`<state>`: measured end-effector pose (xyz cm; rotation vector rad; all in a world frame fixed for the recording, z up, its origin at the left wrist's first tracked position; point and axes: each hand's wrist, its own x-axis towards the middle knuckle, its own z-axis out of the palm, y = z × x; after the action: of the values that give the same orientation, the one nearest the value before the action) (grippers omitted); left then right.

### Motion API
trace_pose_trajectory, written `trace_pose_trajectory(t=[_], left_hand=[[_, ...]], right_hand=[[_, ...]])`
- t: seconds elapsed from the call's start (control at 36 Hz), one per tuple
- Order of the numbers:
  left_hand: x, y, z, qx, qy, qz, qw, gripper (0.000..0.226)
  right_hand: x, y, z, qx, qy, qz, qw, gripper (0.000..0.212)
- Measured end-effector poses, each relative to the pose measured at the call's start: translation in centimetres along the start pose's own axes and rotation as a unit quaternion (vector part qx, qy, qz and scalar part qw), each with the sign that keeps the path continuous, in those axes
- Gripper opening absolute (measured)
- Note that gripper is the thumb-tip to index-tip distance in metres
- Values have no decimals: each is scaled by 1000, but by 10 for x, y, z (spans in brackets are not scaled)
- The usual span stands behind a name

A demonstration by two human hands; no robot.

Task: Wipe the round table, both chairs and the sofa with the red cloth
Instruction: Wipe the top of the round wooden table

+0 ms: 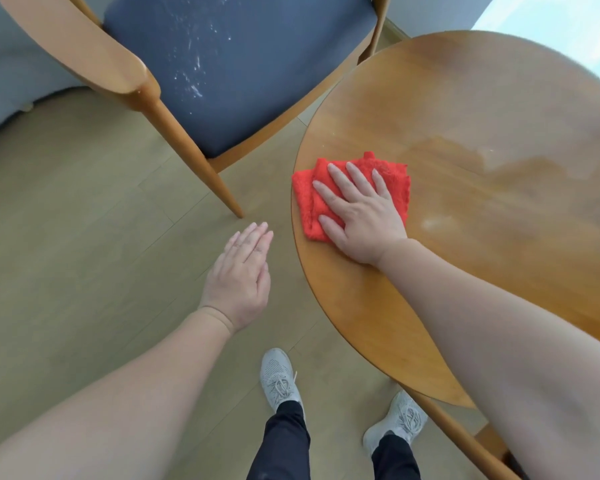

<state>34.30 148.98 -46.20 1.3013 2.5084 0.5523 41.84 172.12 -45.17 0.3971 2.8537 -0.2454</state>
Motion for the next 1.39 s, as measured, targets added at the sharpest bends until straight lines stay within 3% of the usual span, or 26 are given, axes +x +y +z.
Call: trace_pose_trajectory(t=[0.36,0.56,0.69,1.0,1.22,1.39], left_hand=[[25,-23,-15,3,-34,5,999,50],[31,-37,-20,6,-23,-8,1000,49],[40,-35,-21,1,-24,-10,1000,50],[101,32,0,-2,-2,-11,1000,52],[145,94,39,58,7,-126,990,58],[147,99,43,96,-17,-149,984,59]], right_hand=[[65,22,-17,1,20,93,996,59],[40,-7,-11,-21,-9,-4,1000,61],[60,4,-18,-3,12,10,1000,61],[112,60,-37,3,45,52,998,61],[127,122,-46,8,56,60,997,61],[139,148,-50,17,60,51,997,62]])
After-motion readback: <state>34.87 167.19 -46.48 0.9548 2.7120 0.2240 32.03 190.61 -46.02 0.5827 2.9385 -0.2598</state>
